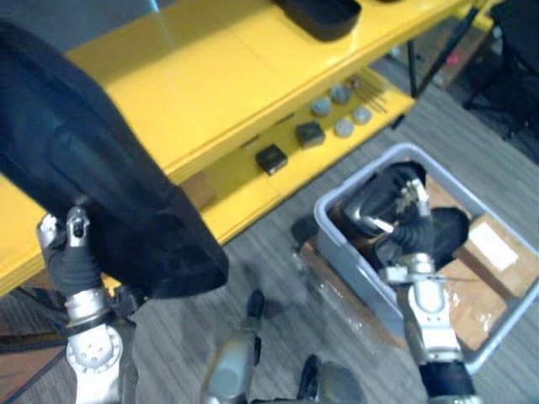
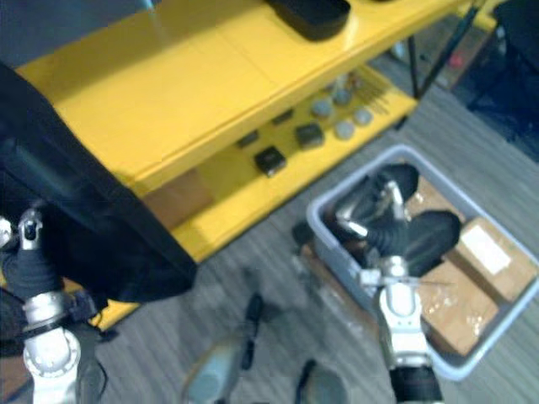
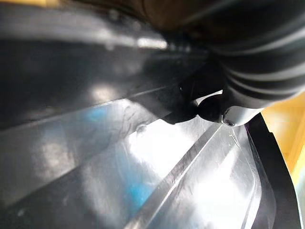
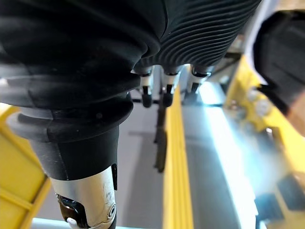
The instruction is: Walk over and take plastic housings, then place them on the shelf
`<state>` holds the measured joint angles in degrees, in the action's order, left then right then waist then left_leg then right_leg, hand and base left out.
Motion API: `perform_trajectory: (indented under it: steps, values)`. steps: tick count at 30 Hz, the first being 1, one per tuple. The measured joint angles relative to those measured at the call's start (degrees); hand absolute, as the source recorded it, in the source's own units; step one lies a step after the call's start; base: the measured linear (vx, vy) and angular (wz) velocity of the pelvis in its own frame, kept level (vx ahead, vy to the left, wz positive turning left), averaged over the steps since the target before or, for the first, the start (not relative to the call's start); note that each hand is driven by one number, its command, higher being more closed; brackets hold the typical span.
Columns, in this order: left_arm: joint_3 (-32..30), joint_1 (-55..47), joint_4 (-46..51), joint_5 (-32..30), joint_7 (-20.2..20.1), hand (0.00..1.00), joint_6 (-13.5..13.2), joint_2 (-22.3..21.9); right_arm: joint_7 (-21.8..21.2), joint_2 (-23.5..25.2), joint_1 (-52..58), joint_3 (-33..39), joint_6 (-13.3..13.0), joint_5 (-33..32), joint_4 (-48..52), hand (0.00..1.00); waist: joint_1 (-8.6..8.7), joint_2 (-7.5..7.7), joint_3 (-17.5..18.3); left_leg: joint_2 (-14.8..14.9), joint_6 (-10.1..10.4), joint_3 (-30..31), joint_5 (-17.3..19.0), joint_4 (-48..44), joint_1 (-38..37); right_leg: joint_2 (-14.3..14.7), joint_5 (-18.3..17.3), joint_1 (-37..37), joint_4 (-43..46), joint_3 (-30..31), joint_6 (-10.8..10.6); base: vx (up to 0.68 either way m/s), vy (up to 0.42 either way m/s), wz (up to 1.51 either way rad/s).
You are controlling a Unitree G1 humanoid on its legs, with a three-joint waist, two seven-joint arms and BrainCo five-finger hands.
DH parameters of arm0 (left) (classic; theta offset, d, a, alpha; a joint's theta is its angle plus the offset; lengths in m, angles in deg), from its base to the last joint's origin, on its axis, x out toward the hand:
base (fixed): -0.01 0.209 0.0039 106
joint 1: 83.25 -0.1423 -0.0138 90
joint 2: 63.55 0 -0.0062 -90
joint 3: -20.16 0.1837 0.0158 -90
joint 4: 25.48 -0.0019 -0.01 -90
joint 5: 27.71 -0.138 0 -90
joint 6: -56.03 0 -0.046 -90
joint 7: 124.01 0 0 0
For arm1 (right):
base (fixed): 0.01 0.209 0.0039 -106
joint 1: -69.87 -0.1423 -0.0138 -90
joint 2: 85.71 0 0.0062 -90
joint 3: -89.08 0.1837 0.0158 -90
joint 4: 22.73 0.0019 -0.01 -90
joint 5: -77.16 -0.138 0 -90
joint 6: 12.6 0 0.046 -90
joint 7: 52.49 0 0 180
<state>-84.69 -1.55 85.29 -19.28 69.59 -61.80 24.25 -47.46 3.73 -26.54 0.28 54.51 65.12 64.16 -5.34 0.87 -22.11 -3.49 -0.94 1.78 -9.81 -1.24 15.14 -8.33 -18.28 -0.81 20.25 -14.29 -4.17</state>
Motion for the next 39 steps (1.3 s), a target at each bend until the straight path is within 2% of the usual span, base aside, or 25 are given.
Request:
perform_trajectory:
  steps: [2, 6, 8, 12, 15, 16, 17, 18, 19, 20, 21, 22, 24, 26, 27, 28, 29, 30, 31, 32, 33, 34, 35, 37, 39]
  values:
    - [0.0, 2.8, 0.0, -2.0, 1.4, 1.00, 0.1, 1.9, -0.9, -0.1, -0.7, 0.3, 0.0, 0.0, 0.1, 0.00, 0.42, 0.35, -1.2, -0.2, -0.3, -0.9, -1.4, -0.1, 0.0, -0.5, 0.3, -0.2, 0.5, 0.5, -0.6, 0.08, 0.021, -0.06]
    - [-0.1, 5.9, -0.1, -2.4, 1.2, 1.00, 0.6, 4.6, -2.7, -0.8, -2.8, 2.3, -0.8, -0.2, 0.3, 0.00, 1.45, 0.77, -2.7, -0.7, -1.0, -1.0, -1.4, -2.0, 1.6, -0.7, 0.4, -1.5, 2.0, 2.2, -0.7, 0.09, -0.008, 0.06]
    - [-0.1, 7.8, -0.8, -2.8, 1.3, 1.00, 0.7, 5.1, -2.7, -2.1, -5.3, 2.8, -1.0, -0.1, 0.3, 0.00, 1.68, 0.53, -4.8, -0.6, -1.2, -1.1, -0.1, -4.4, 2.6, -0.6, 0.1, -2.2, 3.7, 3.6, -0.3, 0.02, -0.001, -0.02]
    - [-0.1, 8.8, -3.2, -2.8, 2.8, 1.00, 1.0, 5.8, -2.6, -2.1, -6.0, 3.1, -1.1, -0.1, 0.6, 0.00, 2.39, 0.47, -5.5, -0.7, -0.6, -0.8, 1.6, -7.1, 4.9, -0.6, -1.1, -3.3, 4.6, 3.5, -0.5, -0.01, -0.010, 0.04]
    - [-0.2, 8.3, -4.3, -2.9, 4.9, 1.00, 2.4, 5.8, -2.6, -2.0, -5.0, 3.1, -1.1, 0.0, 2.1, 0.00, 2.34, 0.50, -5.6, -1.0, -0.4, -0.9, 3.4, -9.8, 5.8, -0.7, -2.7, -3.0, 5.7, 3.5, -0.2, -0.01, -0.019, 0.08]
    - [-0.6, 7.9, -4.3, -4.1, 6.0, 1.00, 2.6, 5.7, -2.5, -2.0, -4.7, 3.2, -1.1, 0.0, 3.4, 0.00, 2.27, 0.61, -5.7, -1.1, -0.3, -1.0, 5.0, -12.6, 6.9, -0.9, -4.2, -3.1, 6.4, 3.3, 0.4, -0.02, -0.008, 0.10]
    - [-0.9, 7.4, -4.3, -4.6, 6.1, 1.00, 2.8, 5.8, -2.4, -1.7, -4.7, 3.2, -1.2, 0.0, 4.0, 0.00, 1.77, 1.19, -5.9, -0.9, -1.1, -2.5, 7.8, -17.2, 8.1, -2.0, -5.5, -3.0, 7.4, 2.9, 0.8, -0.01, 0.024, 0.08]
    - [-1.1, 7.0, -4.2, -4.6, 6.0, 1.00, 2.8, 5.7, -2.3, -1.4, -4.5, 3.3, -1.4, 0.0, 4.2, 0.00, 1.63, 1.61, -6.2, -0.3, -2.8, -4.6, 10.8, -22.2, 9.4, -2.3, -5.9, -2.7, 8.3, 2.6, 0.7, 0.02, 0.049, -0.03]
    - [-1.3, 5.7, -4.2, -4.8, 6.1, 1.00, 2.8, 5.3, -1.7, -1.1, -2.9, 3.2, -1.7, 0.5, 5.0, 0.00, 1.14, 1.50, -6.3, 1.6, -4.0, -7.8, 17.2, -31.5, 10.1, -1.6, -6.3, -2.9, 13.8, 3.0, 0.3, 0.12, 0.082, 0.13]
    - [-1.8, 4.7, -4.2, -5.2, 6.2, 1.00, 3.0, 5.1, -0.8, -0.5, -1.4, 3.4, -2.1, 1.3, 6.2, 0.00, 1.56, 0.99, -6.5, 1.6, -2.9, -6.1, 21.6, -34.4, 9.9, -1.6, -5.2, -6.6, 24.5, 5.1, 2.2, 0.19, 0.051, 0.49]
    - [-2.0, 4.4, -4.1, -6.4, 6.2, 1.00, 3.5, 5.2, 0.0, 0.6, 0.1, 4.6, -2.1, 1.9, 6.4, 0.00, 2.39, 1.46, -6.6, 0.6, -3.2, -3.8, 22.3, -35.2, 9.4, -1.8, -0.4, -10.5, 33.7, 7.0, 4.2, 0.20, 0.023, 0.77]
    - [-2.2, 4.4, -4.0, -6.7, 6.0, 1.00, 3.8, 5.3, 0.2, 1.1, 0.8, 5.3, -2.1, 2.1, 6.5, 0.00, 2.83, 1.40, -6.6, 0.7, -3.3, -3.0, 22.5, -35.1, 8.8, -1.8, 1.0, -11.8, 36.5, 7.7, 4.7, 0.20, -0.035, 0.82]
    - [-4.2, 3.0, -2.8, -6.5, 5.8, 1.00, 4.6, 5.4, 0.2, 1.6, 1.7, 7.1, -2.6, 3.0, 7.9, 0.00, 2.62, 1.28, -6.5, 0.6, -3.1, -0.1, 23.4, -34.2, 6.7, -0.5, -2.4, -12.6, 32.3, 8.8, 3.6, 0.20, -0.050, 0.53]
    - [-5.2, 2.6, -2.7, -5.9, 5.3, 1.00, 4.6, 5.3, 0.3, 1.6, 1.9, 8.4, -3.5, 3.8, 9.1, 0.00, 2.61, 0.88, -6.3, 0.8, -2.7, 2.4, 23.7, -33.0, 5.7, 0.9, -2.8, -13.7, 25.0, 10.1, 2.9, 0.16, -0.059, 0.47]
    - [-5.2, 2.4, -2.7, -4.4, 4.9, 1.00, 4.7, 5.2, 0.3, 1.6, 2.0, 9.3, -3.9, 3.9, 9.5, 0.00, 2.59, 0.64, -6.3, 1.5, -2.6, 4.1, 23.7, -31.9, 4.6, 1.9, -2.2, -14.9, 19.0, 11.2, 1.9, 0.20, -0.094, 0.60]
    - [-5.3, 1.6, -2.7, -3.7, 4.6, 1.00, 4.7, 4.4, 0.3, 1.6, 2.1, 9.9, -3.9, 3.8, 9.6, 0.00, 2.38, 0.40, -6.2, 2.6, -1.6, 5.2, 23.5, -30.9, 3.1, 2.9, -0.6, -15.8, 13.8, 12.1, 0.7, 0.24, -0.114, 0.52]
    - [-5.3, 1.1, -2.7, -3.7, 4.6, 1.00, 4.7, 3.6, 0.1, 1.5, 2.3, 10.1, -4.1, 3.6, 9.7, 0.00, 2.34, 0.33, -5.8, 2.9, -0.6, 5.8, 23.3, -30.8, 2.5, 3.7, 0.7, -16.0, 11.3, 12.9, 0.6, 0.25, -0.136, 0.77]
    - [-5.0, 0.5, -2.6, -3.8, 4.4, 1.00, 4.6, 2.3, -1.1, 1.4, 3.4, 11.1, -4.6, 1.9, 11.7, 0.00, 3.01, 0.63, -4.9, 2.6, 0.7, 8.4, 24.1, -31.4, 1.9, 4.0, 4.4, -16.1, 7.2, 14.6, 0.8, 0.22, -0.145, 0.83]
    - [-4.9, 0.5, -2.6, -3.8, 4.1, 1.00, 4.5, 2.0, -1.4, 1.4, 3.6, 11.2, -5.0, 1.3, 12.8, 0.00, 3.18, 1.04, -4.4, 2.3, 1.2, 9.1, 24.4, -31.6, 1.8, 4.3, 5.4, -15.9, 7.0, 15.4, 0.9, 0.25, -0.217, 1.01]
    - [-4.9, 0.5, -2.6, -3.7, 3.7, 1.00, 4.3, 1.9, -1.5, 1.4, 3.7, 11.2, -5.1, 0.6, 14.3, 0.00, 3.08, 2.11, -3.4, 1.4, 2.0, 10.3, 24.8, -31.7, 1.9, 4.5, 8.1, -15.4, 6.4, 16.6, 0.8, 0.22, -0.216, 0.81]
    - [-4.7, 0.7, -2.4, -3.8, 3.6, 1.00, 4.3, 1.7, -2.0, 1.2, 3.4, 11.1, -5.3, 0.4, 15.4, 0.00, 2.88, 3.04, -2.8, 0.6, 3.2, 10.6, 25.5, -32.3, 2.0, 4.1, 9.5, -14.5, 5.9, 16.4, -1.0, 0.24, -0.296, 0.69]
    - [-4.1, 0.7, -2.4, -3.7, 3.6, 1.00, 4.3, 0.1, -3.2, 0.5, 1.4, 10.7, -5.0, 0.4, 15.1, 0.00, 2.50, 1.57, -2.7, 2.3, 4.1, 10.9, 26.0, -33.1, 2.1, 5.1, 9.0, -13.8, 6.3, 14.7, -0.7, 0.22, -0.332, 0.60]
    - [-3.1, 0.8, -2.2, -3.7, 3.5, 1.00, 4.4, -0.8, -4.3, 0.5, 0.1, 10.1, -4.3, -1.0, 15.2, 0.00, 2.52, 0.87, -2.3, 3.5, 5.1, 11.2, 25.5, -31.6, 1.4, 5.6, 8.5, -13.0, 5.9, 13.0, 0.3, 0.19, -0.319, 0.42]
    - [-1.1, 1.0, -1.9, -4.1, 3.2, 1.00, 4.5, -0.8, -6.2, 0.3, -1.2, 9.5, -3.7, -3.4, 15.1, 0.00, 2.56, 0.49, -2.0, 4.5, 6.7, 11.1, 24.2, -26.7, -1.4, 5.6, 8.2, -11.5, 5.0, 11.6, 1.4, 0.12, -0.229, 0.37]
    - [0.0, 1.2, -1.7, -4.5, 3.2, 1.00, 4.5, -0.8, -7.6, 0.2, -1.3, 9.0, -3.5, -5.1, 15.1, 0.00, 2.50, -0.38, -0.9, 5.0, 7.0, 10.8, 22.6, -22.8, -3.0, 5.6, 8.4, -10.8, 3.7, 11.0, 1.9, 0.09, -0.188, 0.15]
